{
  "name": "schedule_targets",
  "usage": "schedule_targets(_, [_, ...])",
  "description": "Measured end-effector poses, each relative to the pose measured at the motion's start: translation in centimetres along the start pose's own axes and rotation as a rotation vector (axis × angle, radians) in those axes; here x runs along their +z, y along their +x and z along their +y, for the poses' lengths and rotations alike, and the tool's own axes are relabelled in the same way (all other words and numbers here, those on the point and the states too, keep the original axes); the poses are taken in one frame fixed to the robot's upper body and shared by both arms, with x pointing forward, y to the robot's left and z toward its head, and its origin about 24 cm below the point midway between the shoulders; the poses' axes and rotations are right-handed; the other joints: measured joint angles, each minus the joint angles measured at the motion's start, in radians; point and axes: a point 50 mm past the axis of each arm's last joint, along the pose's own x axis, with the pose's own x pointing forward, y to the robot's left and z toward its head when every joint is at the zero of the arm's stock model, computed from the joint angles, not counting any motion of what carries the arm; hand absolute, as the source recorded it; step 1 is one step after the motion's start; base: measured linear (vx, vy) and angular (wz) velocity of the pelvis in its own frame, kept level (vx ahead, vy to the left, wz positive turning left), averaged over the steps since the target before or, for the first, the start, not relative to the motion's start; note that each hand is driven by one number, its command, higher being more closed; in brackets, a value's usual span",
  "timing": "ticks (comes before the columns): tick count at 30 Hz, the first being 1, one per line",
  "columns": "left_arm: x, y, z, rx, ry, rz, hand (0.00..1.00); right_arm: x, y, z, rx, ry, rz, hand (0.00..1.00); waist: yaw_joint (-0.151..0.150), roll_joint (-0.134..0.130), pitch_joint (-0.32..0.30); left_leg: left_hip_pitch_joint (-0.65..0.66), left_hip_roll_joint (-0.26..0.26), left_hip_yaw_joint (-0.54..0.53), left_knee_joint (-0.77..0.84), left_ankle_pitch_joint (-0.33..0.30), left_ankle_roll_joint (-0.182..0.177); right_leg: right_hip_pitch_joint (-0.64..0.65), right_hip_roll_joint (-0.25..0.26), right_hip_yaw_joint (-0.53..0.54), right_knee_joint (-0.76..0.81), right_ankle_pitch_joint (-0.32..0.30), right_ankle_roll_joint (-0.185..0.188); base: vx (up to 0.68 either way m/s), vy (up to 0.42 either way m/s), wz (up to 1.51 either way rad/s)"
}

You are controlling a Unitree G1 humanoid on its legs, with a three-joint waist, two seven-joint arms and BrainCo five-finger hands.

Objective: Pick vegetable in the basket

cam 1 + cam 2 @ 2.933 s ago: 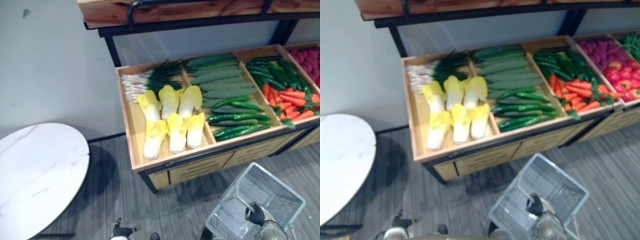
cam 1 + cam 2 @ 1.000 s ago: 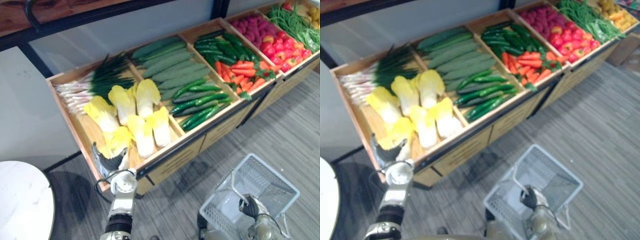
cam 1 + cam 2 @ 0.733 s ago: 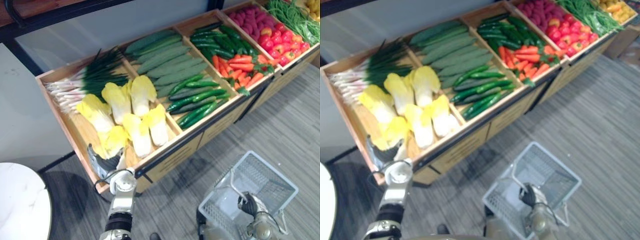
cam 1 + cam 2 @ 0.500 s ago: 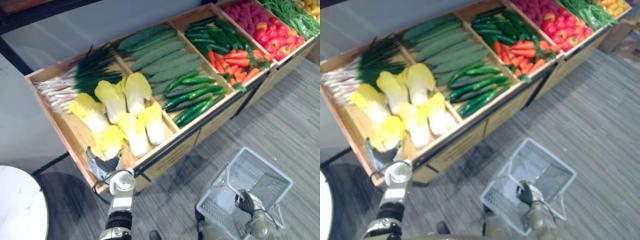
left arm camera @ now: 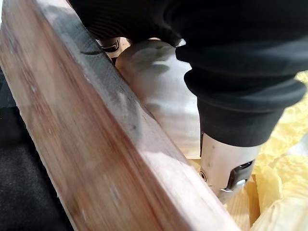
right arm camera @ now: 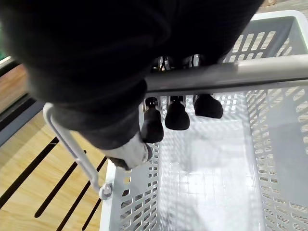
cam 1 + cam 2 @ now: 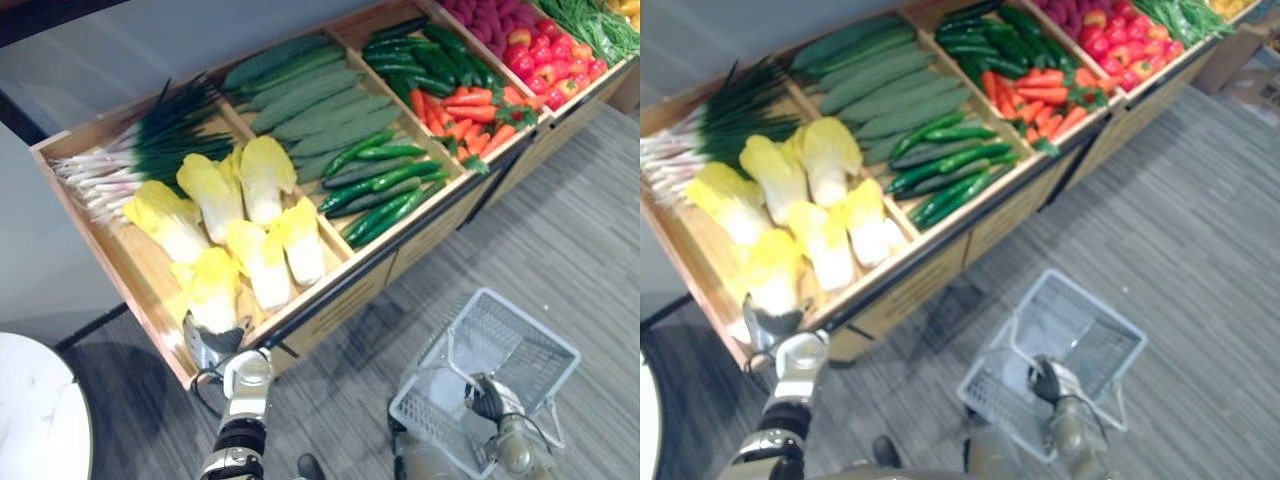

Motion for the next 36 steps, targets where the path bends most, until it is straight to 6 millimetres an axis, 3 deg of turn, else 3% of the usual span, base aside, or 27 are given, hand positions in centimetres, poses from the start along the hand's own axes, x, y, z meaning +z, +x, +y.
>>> schedule_targets(13, [-0.5,2.0,0.9,0.067,0.025,0.068,0.0,0.3,0.7,-1.1,0.003,-0.06,-0.06,1.0,0.0,0.017,0.011,-0.019,-0.001,0.034,-0.003,-0.002,0.0,-0.038,0.011,0.043,-0.018,0.02,0.0,-0.02,-0.049,-0.1])
schedule_targets(28, [0.2,4.7,2.1,0.081,0.015,0.115,0.0,1.5,1.2,-1.6,0.029,-0.062,-0.123,1.0,-0.002,0.006,0.018,-0.056,0.017,0.057,-0.017,0.022,-0.02,-0.085,0.033,0.065,-0.034,0.034,0.012,-0.03,-0.076,-0.05])
schedule_targets(29, [0.3,4.7,2.1,0.079,0.015,0.113,1.0,1.5,1.2,-1.6,0.03,-0.061,-0.123,1.0,-0.003,0.006,0.018,-0.055,0.017,0.054,-0.02,0.027,-0.022,-0.085,0.033,0.062,-0.034,0.035,0.013,0.0,-0.052,0.05])
schedule_targets(36, [0.3,4.5,1.9,0.061,0.023,0.098,1.0,1.5,1.1,-1.4,0.035,-0.059,-0.121,1.0,-0.016,0.008,0.015,-0.039,0.012,0.034,-0.027,0.035,-0.011,-0.06,0.027,0.043,-0.034,0.036,0.012,0.0,-0.027,0.09])
